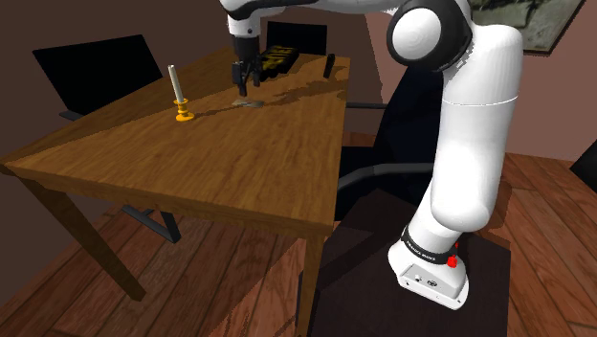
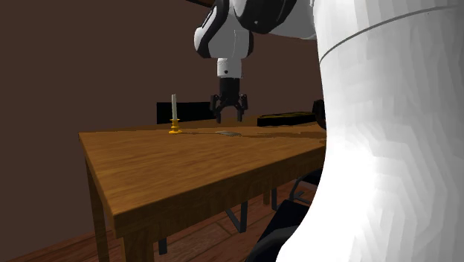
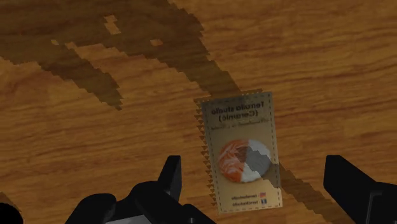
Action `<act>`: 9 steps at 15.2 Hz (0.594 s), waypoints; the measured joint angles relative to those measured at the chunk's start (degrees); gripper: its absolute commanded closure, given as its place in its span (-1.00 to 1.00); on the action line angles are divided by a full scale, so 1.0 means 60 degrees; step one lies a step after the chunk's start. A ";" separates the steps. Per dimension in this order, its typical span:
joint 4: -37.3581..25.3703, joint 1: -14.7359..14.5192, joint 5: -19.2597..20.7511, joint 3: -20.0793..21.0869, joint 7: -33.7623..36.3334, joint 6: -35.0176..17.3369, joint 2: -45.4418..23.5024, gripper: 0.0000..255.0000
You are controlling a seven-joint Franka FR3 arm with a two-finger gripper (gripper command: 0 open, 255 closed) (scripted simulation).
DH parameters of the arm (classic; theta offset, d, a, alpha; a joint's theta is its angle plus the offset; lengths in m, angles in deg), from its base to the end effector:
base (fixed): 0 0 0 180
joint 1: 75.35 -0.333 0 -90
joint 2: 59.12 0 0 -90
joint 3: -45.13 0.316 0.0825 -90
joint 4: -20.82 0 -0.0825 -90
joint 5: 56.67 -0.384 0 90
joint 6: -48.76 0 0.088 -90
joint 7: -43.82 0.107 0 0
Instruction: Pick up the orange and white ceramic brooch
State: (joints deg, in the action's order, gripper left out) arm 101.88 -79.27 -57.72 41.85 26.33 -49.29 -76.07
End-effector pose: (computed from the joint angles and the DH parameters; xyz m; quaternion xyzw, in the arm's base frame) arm 0.6506 0.0139 0.5327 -0.9875 -0.1575 -0.0007 0.0006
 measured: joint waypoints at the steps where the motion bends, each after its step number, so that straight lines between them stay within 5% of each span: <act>1: -0.0200 -0.0002 -0.0021 0.0017 -0.0040 0.0039 -0.0186 -1.00; 8: 0.0356 -0.0013 -0.0043 0.0040 -0.0085 -0.0661 -0.0345 -1.00; 9: 0.0392 -0.0013 -0.0044 0.0040 -0.0085 -0.0714 -0.0363 1.00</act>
State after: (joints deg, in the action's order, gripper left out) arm 104.23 -79.34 -57.99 42.09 25.81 -53.57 -78.25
